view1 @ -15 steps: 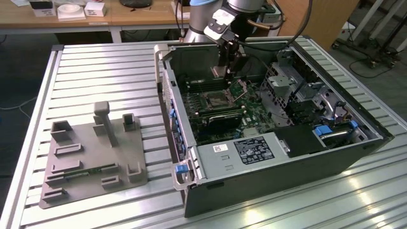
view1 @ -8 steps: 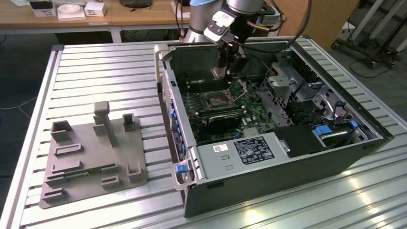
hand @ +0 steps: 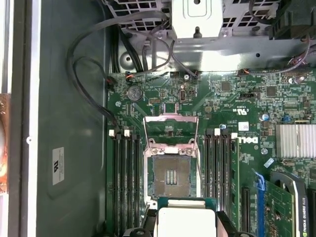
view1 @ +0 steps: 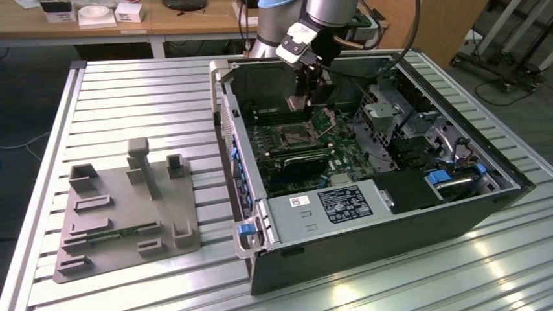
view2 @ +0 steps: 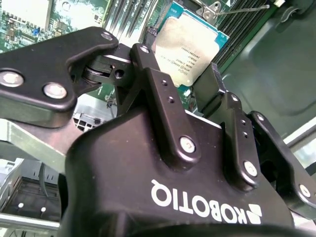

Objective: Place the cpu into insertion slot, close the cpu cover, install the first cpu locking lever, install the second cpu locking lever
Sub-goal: 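Place the cpu into insertion slot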

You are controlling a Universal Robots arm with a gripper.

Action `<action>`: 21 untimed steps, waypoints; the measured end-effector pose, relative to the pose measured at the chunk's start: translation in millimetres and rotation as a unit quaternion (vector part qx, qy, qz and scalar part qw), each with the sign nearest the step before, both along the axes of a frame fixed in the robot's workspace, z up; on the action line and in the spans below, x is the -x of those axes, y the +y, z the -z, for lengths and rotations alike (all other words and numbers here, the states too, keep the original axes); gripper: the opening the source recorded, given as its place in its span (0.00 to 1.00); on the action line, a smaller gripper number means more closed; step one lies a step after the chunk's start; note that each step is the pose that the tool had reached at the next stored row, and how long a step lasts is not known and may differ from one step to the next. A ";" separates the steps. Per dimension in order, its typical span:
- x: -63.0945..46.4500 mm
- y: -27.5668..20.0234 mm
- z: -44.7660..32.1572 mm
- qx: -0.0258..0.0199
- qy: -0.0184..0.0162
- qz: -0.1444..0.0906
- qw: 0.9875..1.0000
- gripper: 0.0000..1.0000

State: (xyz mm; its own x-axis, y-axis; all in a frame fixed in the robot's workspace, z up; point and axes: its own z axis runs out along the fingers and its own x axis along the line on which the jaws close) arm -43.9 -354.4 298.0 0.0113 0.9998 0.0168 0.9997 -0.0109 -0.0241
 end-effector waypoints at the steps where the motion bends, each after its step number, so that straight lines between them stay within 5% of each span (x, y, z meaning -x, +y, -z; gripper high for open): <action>1: 0.0 0.0 1.6 0.000 0.000 0.000 1.000 0.54; 14: 0.0 0.0 19.0 0.000 -0.002 0.000 1.000 0.54; 21: 0.0 0.0 19.6 0.002 -0.002 0.000 1.000 0.54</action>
